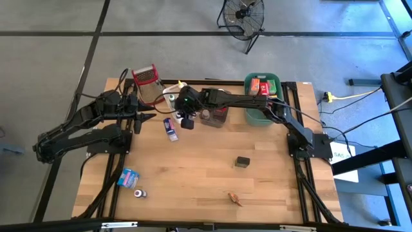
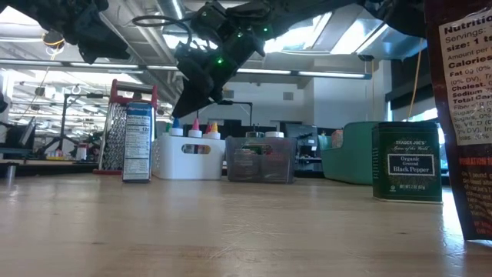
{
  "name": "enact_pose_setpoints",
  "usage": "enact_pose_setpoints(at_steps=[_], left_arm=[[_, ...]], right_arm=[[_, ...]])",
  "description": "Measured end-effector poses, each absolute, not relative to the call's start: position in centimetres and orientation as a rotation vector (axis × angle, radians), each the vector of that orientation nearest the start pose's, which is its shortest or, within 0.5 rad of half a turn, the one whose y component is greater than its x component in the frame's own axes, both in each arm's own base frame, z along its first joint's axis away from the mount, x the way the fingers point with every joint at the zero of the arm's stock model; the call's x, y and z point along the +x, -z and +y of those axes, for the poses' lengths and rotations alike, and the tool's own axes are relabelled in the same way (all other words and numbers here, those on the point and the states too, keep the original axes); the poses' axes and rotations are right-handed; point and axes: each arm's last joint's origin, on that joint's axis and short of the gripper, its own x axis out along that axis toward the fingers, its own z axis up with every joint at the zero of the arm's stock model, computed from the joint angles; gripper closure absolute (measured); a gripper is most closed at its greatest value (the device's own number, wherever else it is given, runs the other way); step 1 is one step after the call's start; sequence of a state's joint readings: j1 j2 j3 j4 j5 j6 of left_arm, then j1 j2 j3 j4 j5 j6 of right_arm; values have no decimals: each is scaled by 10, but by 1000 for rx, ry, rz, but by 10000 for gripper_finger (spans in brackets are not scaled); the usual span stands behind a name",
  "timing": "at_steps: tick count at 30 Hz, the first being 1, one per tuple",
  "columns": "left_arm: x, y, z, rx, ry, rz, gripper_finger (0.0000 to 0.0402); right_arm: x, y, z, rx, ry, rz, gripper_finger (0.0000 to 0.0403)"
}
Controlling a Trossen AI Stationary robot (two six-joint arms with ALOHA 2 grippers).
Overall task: Pick & Place Kitchen Items
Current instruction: Adjust the blue food coloring in the white bin, then adjust the yellow food coloring in the white bin
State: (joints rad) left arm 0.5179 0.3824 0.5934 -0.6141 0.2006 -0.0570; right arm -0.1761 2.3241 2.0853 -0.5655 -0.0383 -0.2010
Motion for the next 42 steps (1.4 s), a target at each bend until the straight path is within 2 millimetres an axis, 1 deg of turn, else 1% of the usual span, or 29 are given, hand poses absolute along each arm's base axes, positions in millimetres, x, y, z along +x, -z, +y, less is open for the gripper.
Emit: enact_pose_setpoints(at_steps=[4, 7, 11, 16, 19, 21, 27, 29, 31, 35, 37, 39, 42], left_arm=[[81, -274, 40, -198, -324, 370, 256], [81, -274, 40, -198, -324, 370, 256], [81, -274, 40, -198, -324, 370, 256], [81, -274, 40, -198, -324, 370, 256], [81, -274, 40, -198, -324, 370, 256], [81, -274, 40, -198, -324, 370, 256], [81, -274, 40, -183, -321, 372, 256], [81, -274, 40, -183, -321, 371, 256], [82, -274, 40, -184, -317, 371, 256], [82, -274, 40, -182, -314, 372, 255], [82, -274, 39, -156, -295, 374, 250], [82, -275, 38, -115, -245, 376, 242], [82, -275, 38, -101, -236, 378, 221]], right_arm=[[513, -227, -90, -104, 51, 803, 278], [515, -230, -85, -98, 67, 775, 250], [516, -241, -74, -126, 144, 740, 217], [514, -251, -59, -242, 282, 748, 191], [512, -259, -48, -278, 359, 739, 188], [512, -261, -37, -297, 379, 734, 189], [509, -259, -3, -429, 281, 791, 189], [508, -259, 7, -465, 283, 801, 189], [506, -259, 17, -504, 322, 812, 189], [501, -258, 33, -600, 460, 846, 189], [498, -258, 40, -643, 508, 863, 189], [495, -257, 47, -656, 540, 868, 189], [493, -257, 53, -633, 558, 858, 189]])
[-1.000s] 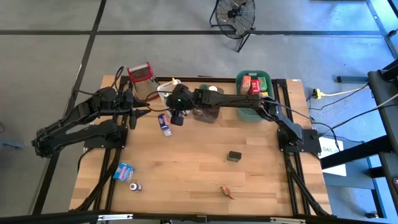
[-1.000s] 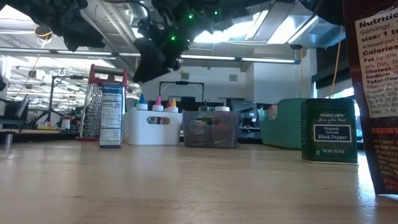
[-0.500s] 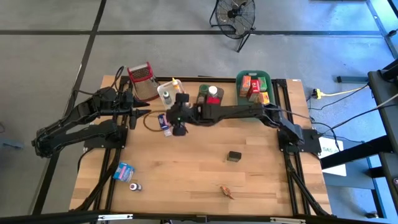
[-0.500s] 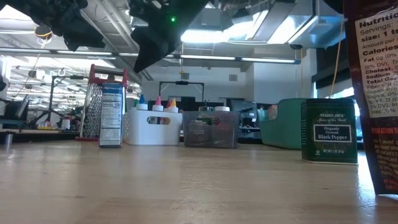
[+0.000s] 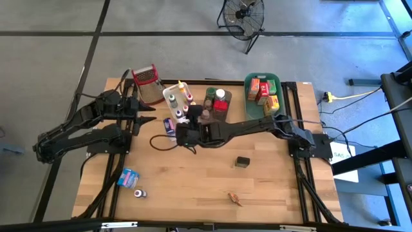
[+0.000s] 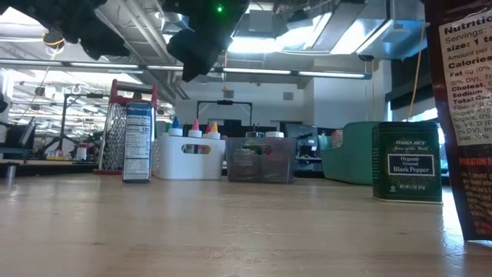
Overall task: Pick & Place Kitchen Items
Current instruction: Adjust the yellow food coloring in the white bin
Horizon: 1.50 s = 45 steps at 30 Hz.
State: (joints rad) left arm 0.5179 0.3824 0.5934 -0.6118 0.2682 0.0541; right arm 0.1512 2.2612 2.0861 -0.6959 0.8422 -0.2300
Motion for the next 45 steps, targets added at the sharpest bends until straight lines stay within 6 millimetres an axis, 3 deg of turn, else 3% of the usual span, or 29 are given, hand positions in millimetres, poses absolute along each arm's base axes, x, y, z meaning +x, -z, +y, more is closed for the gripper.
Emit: enact_pose_setpoints(at_steps=[5, 12, 17, 20, 25, 30, 34, 39, 45], left_arm=[[83, -275, 34, -47, -85, 364, 185], [83, -275, 34, -47, -78, 363, 172], [84, -277, 34, -66, -69, 344, 173], [84, -279, 34, -94, -65, 324, 171], [84, -278, 34, -121, -67, 333, 173], [84, -278, 34, -134, -70, 333, 172], [84, -279, 34, -114, -69, 315, 171], [86, -284, 35, -49, -65, 274, 158], [87, -283, 35, -54, -65, 282, 104]], right_arm=[[491, -255, 59, -631, 554, 872, 189], [483, -250, 63, -622, 553, 934, 189], [474, -246, 80, -706, 500, 1006, 189], [467, -248, 93, -770, 608, 988, 190], [441, -261, 127, -969, 842, 880, 190], [418, -270, 179, -1131, 930, 706, 190], [401, -282, 203, -1146, 871, 669, 190], [393, -286, 211, -1140, 862, 641, 190], [390, -285, 207, -1075, 861, 628, 190]])
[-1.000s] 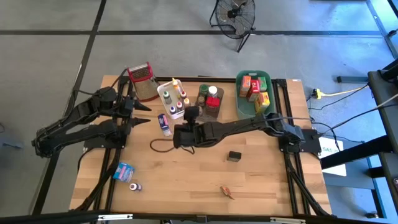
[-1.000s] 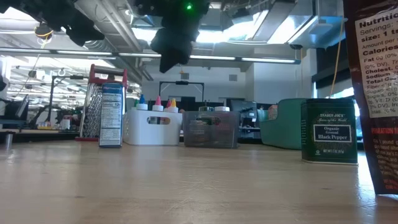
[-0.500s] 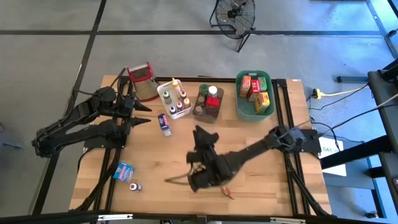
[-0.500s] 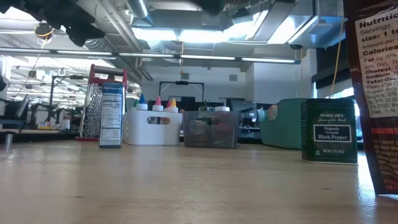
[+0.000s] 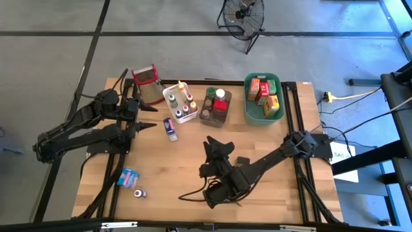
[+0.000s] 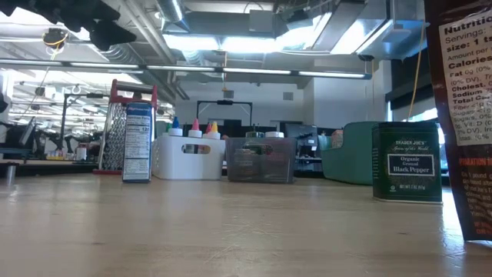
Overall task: Pick & Place Kitchen Items
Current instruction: Adjust the yellow food coloring in the white bin
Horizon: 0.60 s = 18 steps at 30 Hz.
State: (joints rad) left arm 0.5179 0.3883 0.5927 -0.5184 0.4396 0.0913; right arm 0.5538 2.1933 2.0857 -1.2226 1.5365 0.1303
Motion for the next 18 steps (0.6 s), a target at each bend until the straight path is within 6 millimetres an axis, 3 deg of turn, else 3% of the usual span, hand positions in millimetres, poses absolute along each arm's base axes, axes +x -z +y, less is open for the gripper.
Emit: enact_pose_setpoints(at_steps=[5, 11, 18], left_arm=[[88, -286, 36, -134, -78, 248, 66], [92, -301, 39, -216, -129, 96, 61], [119, -328, 54, -219, -110, 66, 63]], right_arm=[[380, -286, 200, -967, 867, 609, 190], [356, -311, 181, -570, 756, 797, 190], [348, -321, 175, -487, 727, 847, 189]])
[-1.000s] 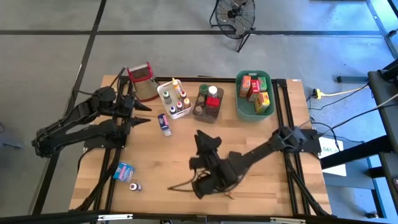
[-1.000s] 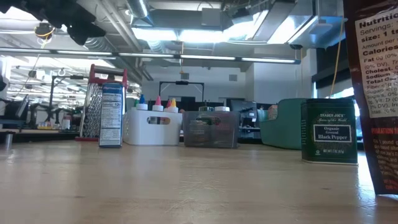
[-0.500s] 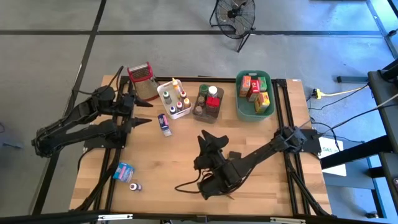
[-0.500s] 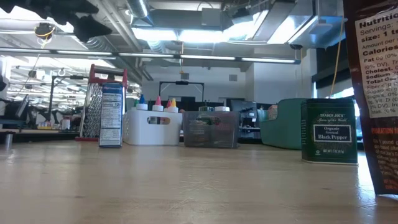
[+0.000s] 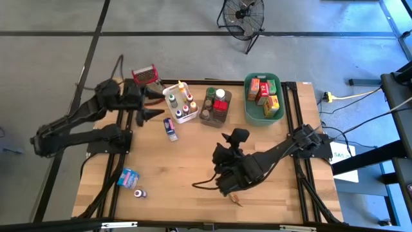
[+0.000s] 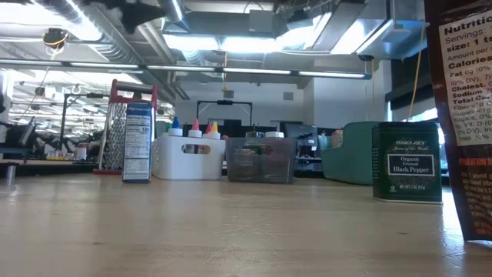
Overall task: Pick & Place Kitchen Items
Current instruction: Adjust the yellow food coloring in the white bin
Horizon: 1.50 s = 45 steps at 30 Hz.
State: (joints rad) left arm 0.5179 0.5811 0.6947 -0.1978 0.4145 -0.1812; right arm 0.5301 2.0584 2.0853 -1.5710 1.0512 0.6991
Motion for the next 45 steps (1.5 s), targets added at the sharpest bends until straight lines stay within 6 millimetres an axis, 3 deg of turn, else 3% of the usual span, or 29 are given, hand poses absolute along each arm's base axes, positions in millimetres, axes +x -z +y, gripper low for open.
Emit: enact_pose_setpoints(at_steps=[6, 10, 15, 18, 23, 30, 35, 45], left_arm=[[166, -366, 83, -52, -119, 248, 68], [194, -389, 110, 134, -207, 568, 68], [219, -394, 152, 335, -259, 1029, 68], [234, -380, 175, 363, -151, 1168, 68], [257, -341, 214, 443, -91, 1341, 68], [264, -296, 254, 599, 13, 1571, 68], [269, -283, 268, 626, 48, 1545, 68], [271, -281, 269, 529, 56, 1445, 68]], right_arm=[[348, -315, 176, -518, 715, 877, 189], [346, -303, 175, -511, 719, 912, 189], [344, -300, 176, -516, 716, 924, 189], [344, -300, 176, -516, 715, 925, 189], [344, -300, 176, -517, 715, 924, 189], [346, -300, 173, -526, 718, 933, 189], [348, -298, 166, -536, 732, 944, 189], [344, -299, 150, -528, 771, 956, 189]])
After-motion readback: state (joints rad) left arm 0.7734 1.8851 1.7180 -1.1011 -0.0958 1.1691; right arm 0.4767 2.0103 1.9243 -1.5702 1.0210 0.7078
